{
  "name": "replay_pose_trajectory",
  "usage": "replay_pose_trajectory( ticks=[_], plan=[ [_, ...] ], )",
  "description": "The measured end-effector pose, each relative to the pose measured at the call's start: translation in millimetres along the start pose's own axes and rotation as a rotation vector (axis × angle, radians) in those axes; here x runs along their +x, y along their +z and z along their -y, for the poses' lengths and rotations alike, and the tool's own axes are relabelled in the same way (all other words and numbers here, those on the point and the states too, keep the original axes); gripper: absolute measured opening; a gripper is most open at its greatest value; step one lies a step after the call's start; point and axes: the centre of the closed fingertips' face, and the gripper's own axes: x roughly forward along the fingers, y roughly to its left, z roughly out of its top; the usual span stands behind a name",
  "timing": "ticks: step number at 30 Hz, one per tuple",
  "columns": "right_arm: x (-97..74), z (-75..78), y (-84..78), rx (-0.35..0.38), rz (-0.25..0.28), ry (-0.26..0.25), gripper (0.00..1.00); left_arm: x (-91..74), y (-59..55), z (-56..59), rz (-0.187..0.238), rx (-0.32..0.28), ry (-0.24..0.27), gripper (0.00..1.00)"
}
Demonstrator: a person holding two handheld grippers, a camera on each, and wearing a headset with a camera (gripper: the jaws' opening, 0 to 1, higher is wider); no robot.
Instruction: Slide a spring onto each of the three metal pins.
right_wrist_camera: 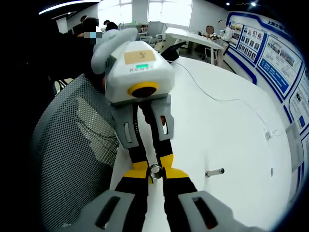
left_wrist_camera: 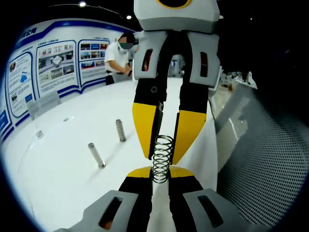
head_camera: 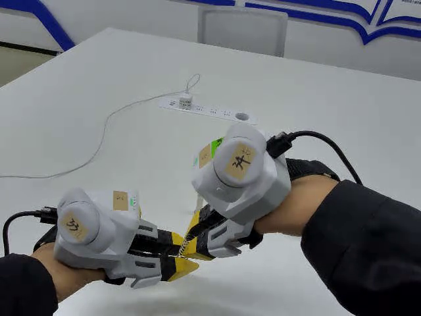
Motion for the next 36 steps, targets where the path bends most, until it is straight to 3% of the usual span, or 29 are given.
replay_pose_trajectory(
  ticks=[10, 15, 28, 36],
  plan=[
    [-5.4, 9.2, -4.3, 0.010, -0.010, -0.016, 0.12, -2.1, -3.5, -9.0, -0.014, -0.049, 0.042, 0.24],
    [-15.0, 22.3, -5.6, 0.023, -0.013, -0.047, 0.12, -3.2, -4.3, -14.0, -0.016, -0.069, 0.066, 0.32],
    [-37.3, 75.5, -6.5, 0.048, -0.043, -0.150, 0.12, -6.0, -4.9, -20.5, -0.005, -0.103, 0.099, 0.43],
    [-34.7, 104.8, -6.2, 0.076, -0.061, -0.187, 0.12, -6.6, -6.2, -23.1, -0.004, -0.127, 0.113, 0.49]
  ],
)
